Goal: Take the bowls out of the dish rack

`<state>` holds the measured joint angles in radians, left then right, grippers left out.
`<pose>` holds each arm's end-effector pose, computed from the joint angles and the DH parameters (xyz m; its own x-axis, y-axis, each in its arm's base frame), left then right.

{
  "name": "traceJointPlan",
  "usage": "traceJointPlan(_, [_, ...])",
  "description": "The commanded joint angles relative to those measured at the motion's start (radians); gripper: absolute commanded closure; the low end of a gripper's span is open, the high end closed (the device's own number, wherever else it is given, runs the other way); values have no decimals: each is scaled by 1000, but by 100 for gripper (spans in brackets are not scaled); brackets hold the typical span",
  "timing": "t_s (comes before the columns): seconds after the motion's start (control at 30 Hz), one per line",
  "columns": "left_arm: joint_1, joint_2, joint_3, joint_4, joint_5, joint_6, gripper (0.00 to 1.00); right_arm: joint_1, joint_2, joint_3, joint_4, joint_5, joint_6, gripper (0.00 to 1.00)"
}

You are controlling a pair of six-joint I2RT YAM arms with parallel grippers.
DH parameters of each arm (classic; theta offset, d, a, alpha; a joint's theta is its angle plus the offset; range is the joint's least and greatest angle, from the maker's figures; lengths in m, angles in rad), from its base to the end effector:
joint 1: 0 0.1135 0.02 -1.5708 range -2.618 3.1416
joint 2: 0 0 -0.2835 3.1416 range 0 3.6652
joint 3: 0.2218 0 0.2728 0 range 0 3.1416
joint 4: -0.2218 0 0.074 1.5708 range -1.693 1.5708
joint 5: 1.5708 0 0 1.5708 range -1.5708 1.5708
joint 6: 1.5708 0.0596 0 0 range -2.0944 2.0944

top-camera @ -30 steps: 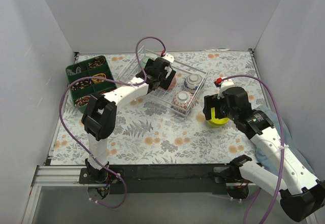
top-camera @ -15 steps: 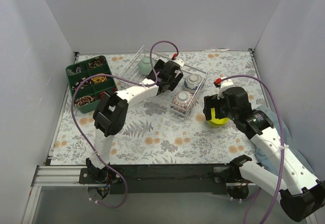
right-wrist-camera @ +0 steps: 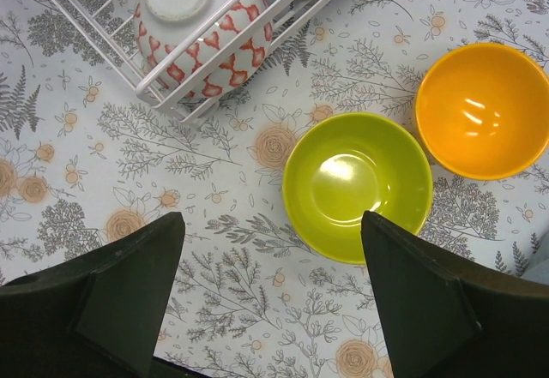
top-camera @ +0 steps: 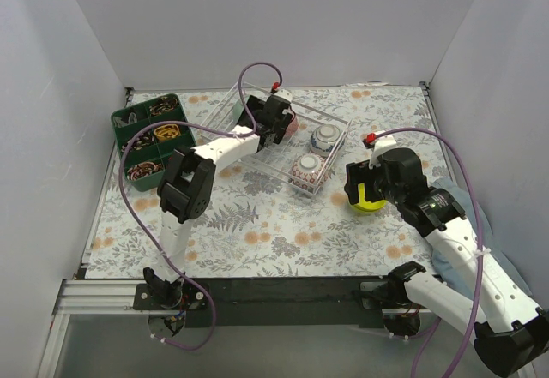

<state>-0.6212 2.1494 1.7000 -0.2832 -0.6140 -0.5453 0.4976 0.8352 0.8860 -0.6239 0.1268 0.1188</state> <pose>0.4526 -0.2817 0.2072 -0.5311 -0.1412 -0.8355 -0.1731 0.9833 -0.0562 0.1832 0.0909 0.3250 -0.5182 -0.1477 -0.8424 -0.3210 0.9466 0.0315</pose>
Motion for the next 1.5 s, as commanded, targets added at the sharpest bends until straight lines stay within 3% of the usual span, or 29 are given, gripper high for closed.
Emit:
traceJointPlan(0.0, [-6, -128, -34, 54, 128, 42, 2, -4, -5, 1, 12, -9, -15, 8])
traceJointPlan(0.13, [-8, -141, -10, 44, 154, -5, 2, -4, -1, 7, 12, -30, -19, 8])
traceJointPlan(0.2, [3, -144, 10, 3, 152, -152, 2, -4, 4, 11, 10, -33, -19, 9])
traceJointPlan(0.4, [77, -184, 58, -118, 332, -643, 2, -4, 1, 16, 9, -50, -11, 9])
traceJointPlan(0.73, [146, -217, -2, -113, 454, -1200, 2, -4, -25, 4, 9, -69, 2, 9])
traceJointPlan(1.1, [147, -157, -49, -120, 425, -1476, 2, -4, -39, -7, 9, -69, -19, 8])
traceJointPlan(1.47, [149, -73, -63, -91, 392, -1533, 2, -4, -24, -15, 10, -64, -64, 8])
